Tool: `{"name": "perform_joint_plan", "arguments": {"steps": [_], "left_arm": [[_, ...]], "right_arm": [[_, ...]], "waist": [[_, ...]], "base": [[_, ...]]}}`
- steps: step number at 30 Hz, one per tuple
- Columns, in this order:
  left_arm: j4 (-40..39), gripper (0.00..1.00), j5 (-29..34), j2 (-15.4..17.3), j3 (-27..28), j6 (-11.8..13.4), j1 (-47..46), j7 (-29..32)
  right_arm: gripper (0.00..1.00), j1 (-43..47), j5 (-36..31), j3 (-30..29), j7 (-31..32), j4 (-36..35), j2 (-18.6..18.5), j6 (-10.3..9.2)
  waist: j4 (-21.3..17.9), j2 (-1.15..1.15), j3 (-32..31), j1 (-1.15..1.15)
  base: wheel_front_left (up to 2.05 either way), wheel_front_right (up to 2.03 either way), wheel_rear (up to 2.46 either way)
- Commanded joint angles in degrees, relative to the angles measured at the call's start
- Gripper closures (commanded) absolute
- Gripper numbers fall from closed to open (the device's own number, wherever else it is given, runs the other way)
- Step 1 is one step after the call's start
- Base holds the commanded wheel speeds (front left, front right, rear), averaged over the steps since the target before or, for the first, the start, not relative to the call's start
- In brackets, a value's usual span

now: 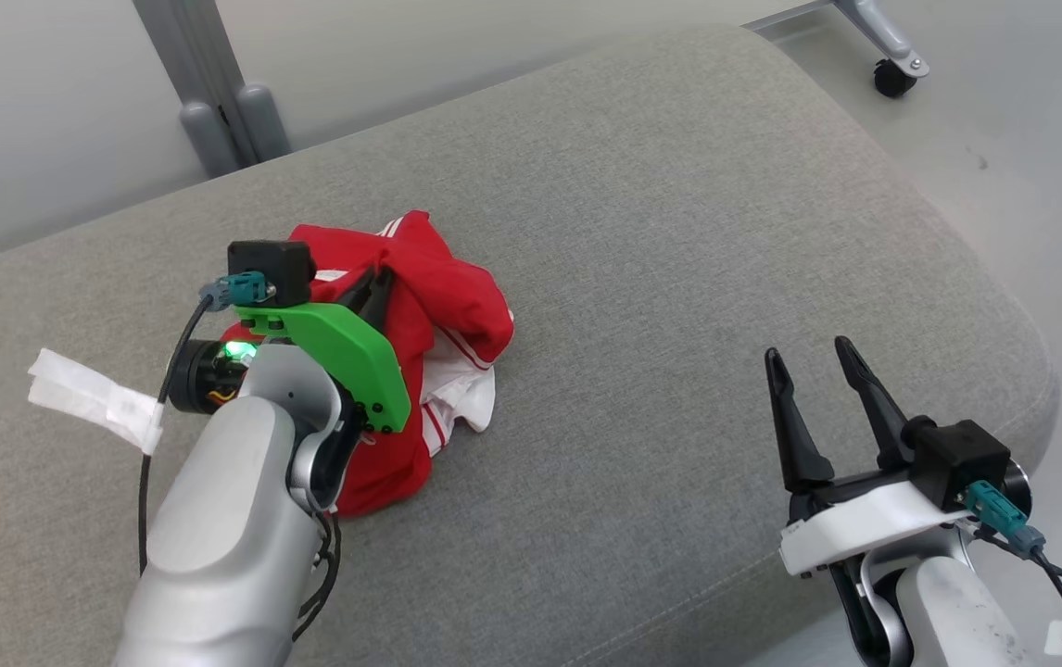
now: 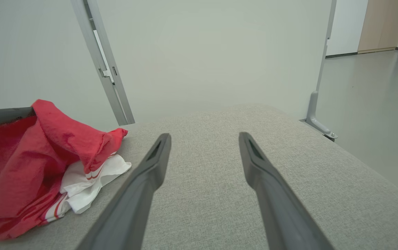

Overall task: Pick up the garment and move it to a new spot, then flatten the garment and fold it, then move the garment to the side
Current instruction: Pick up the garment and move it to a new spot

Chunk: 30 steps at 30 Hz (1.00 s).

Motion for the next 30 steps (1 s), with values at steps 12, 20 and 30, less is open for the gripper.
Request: {"name": "perform_joint_plan", "arguments": {"steps": [12,20,30], "left_arm": [[-4.88,0.00,-0.87,-0.20,1.72,1.09,8.14,-21.88],[-11.04,0.00,2.42,2.46,5.14,2.11,16.26,-26.00],[-16.60,0.00,7.43,1.78,12.78,0.73,26.73,-25.91]], "right_arm": [[0.00,2.06,-4.14,-5.81,-0.19,-1.59,-0.11,-0.06],[0.00,2.41,-5.31,-7.05,-0.19,-1.80,-0.11,-0.06],[0.00,2.90,-5.07,-6.60,-0.19,-0.75,-0.13,-0.06]], "waist": [[9.42,-0.01,-2.53,0.00],[15.09,-0.01,-2.87,0.00],[18.28,-0.01,-3.86,0.00]], "base": [[0.00,0.00,0.00],[0.00,0.00,0.00],[0.00,0.00,0.00]]}}
